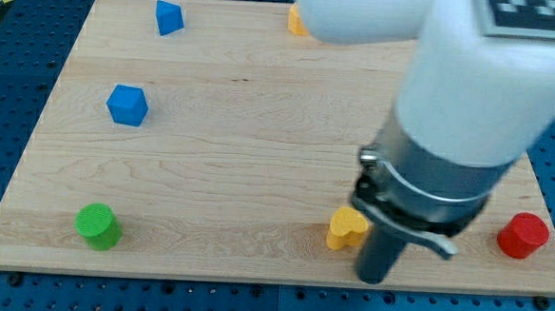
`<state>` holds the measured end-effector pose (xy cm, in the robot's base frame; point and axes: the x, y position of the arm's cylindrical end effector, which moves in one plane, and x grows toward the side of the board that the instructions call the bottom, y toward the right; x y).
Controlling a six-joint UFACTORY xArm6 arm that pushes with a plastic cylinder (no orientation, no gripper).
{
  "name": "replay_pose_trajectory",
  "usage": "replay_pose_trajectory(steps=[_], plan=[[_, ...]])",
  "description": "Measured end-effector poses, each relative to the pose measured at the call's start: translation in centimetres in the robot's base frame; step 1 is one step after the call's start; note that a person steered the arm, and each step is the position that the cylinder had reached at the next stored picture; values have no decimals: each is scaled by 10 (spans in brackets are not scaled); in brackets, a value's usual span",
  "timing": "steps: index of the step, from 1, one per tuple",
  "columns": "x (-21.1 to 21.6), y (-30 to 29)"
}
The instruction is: Push the yellow heart top left diagonal to the red circle
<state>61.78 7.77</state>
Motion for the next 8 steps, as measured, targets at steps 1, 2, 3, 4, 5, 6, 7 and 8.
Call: replay_pose_trajectory(steps=[1, 2, 3, 4, 5, 6, 7, 8], plan=[[-9, -29], [-12, -33], [-38, -8], [-38, -3], [-48, -3], [-67, 13], [-67, 15], [-67, 15]])
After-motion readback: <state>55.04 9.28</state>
